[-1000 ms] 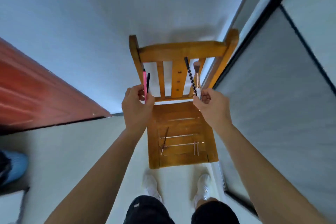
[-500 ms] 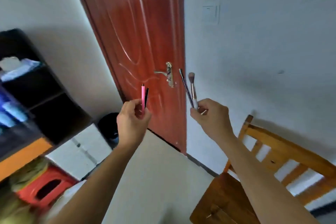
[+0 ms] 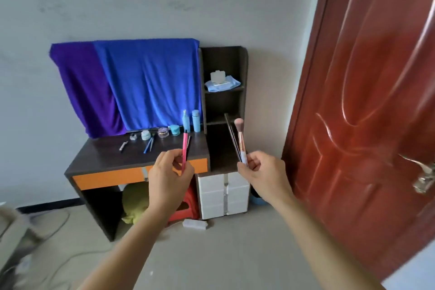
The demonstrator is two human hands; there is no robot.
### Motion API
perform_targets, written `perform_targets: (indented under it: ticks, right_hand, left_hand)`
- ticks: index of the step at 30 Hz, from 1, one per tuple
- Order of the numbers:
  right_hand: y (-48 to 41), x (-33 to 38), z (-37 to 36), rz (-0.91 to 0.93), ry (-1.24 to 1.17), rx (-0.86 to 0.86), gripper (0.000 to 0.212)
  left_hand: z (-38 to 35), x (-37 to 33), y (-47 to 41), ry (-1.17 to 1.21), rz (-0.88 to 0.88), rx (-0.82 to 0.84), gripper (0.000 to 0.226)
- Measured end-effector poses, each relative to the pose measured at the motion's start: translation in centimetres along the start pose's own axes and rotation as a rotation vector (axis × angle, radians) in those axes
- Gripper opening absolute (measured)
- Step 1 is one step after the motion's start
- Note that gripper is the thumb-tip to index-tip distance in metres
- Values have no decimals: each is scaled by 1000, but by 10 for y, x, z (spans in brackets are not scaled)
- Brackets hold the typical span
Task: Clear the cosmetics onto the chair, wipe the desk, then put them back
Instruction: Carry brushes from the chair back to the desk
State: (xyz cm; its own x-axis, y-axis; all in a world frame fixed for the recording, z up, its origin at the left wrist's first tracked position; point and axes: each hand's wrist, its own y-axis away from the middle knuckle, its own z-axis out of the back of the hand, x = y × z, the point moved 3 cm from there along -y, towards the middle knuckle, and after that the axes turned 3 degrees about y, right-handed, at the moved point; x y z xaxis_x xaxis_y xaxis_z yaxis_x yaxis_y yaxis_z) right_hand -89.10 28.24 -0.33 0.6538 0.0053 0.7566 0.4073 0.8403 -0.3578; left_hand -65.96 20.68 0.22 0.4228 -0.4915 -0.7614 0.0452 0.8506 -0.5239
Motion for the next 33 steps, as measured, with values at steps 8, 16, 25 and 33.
perform_targets:
  ticks: [8, 16, 25, 33]
  right_hand:
    - [-103, 21, -119, 21, -55, 120, 10]
    - [-247, -43, -184, 11, -49, 138, 11]
    - [-431, -89, -248, -56, -87, 228, 16]
    - [-498, -119, -358, -166, -25, 388, 11]
  left_hand:
    - [4, 73, -111, 9, 12, -54, 24]
    - [-94, 154, -228, 31, 142, -37, 23]
    - [-165, 220, -373, -23, 256, -79, 19]
    - [-184, 340, -430, -54, 446, -43, 13]
